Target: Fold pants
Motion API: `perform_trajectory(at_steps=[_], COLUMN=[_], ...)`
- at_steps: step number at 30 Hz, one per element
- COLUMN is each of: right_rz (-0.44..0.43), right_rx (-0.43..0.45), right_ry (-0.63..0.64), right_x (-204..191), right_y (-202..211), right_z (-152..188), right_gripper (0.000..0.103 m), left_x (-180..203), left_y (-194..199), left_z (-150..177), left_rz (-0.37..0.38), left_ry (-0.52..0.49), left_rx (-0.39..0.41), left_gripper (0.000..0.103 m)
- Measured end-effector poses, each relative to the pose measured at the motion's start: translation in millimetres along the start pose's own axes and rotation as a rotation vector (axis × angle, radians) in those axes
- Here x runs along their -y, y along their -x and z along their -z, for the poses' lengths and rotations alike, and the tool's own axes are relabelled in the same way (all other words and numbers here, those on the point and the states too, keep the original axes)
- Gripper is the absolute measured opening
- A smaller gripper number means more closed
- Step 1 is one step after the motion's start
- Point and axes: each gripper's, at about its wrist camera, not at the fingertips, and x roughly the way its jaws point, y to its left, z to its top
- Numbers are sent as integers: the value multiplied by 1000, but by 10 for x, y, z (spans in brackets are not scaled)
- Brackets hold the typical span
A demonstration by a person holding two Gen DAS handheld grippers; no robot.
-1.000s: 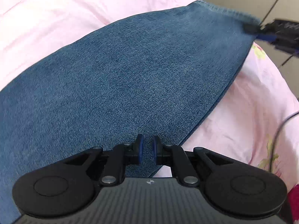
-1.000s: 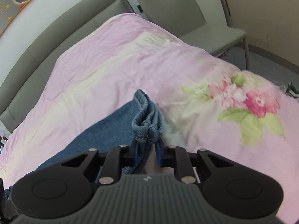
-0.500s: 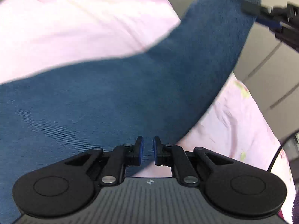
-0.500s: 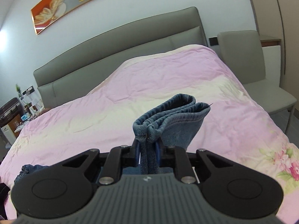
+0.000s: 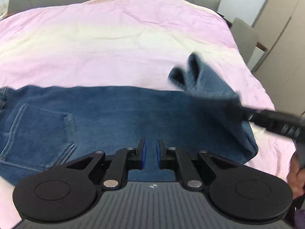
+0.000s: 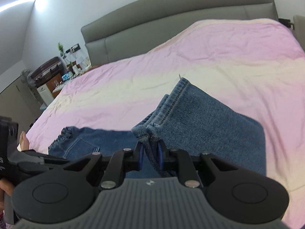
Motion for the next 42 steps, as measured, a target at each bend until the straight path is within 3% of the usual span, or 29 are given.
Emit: perform_trajectory(at_steps=[4,9,11,13,15,21,23,25,30,35,36,40,42], right_rz=[-2,31,11,-53,-60,73,94,107,172,275,294,294,283], right_rx=[-132,-207,-207,-205,-181,-117,-109,-100,-33,23,18,-2,-44], right_ry=[49,86,83,34,25,51,16,-20,-50,-31,-30,-21,-16], right_x=[-235,-229,-195,-129,-99,177,300,450,711,942,1001,1174,1228], right_y=[-446,-691,-655,-556,-419,-11,65,168,402,564,551,447,306], right_z=[371,698,708,692,668,660,691,723,748,729,705,655,667], right_gripper=[12,17,22,50,62,64,64,64,64,64,61,23,14], left_x=[-181,-129,-83,-15,70,320,372,455,505,452,425,400,434], left_y=[-26,-75,-175,-295,-402,-763,-814,-729,-185,-397,-485,-657,-687], left_z=[54,17,-26,-30,-21,37,81,104,111,311,360,419,409], left_rz=[-3,46,65,73,80,64,31,-4,23,-59,-68,-82,-96], left_ry=[51,110,121,119,111,92,71,23,29,-14,-9,13,3], left_rx=[-15,-22,-27,-38,-55,-142,-155,-109,33,-44,-60,-79,-100], left_gripper=[10,14,22,29,36,41,26,12,8,4,4,4,5])
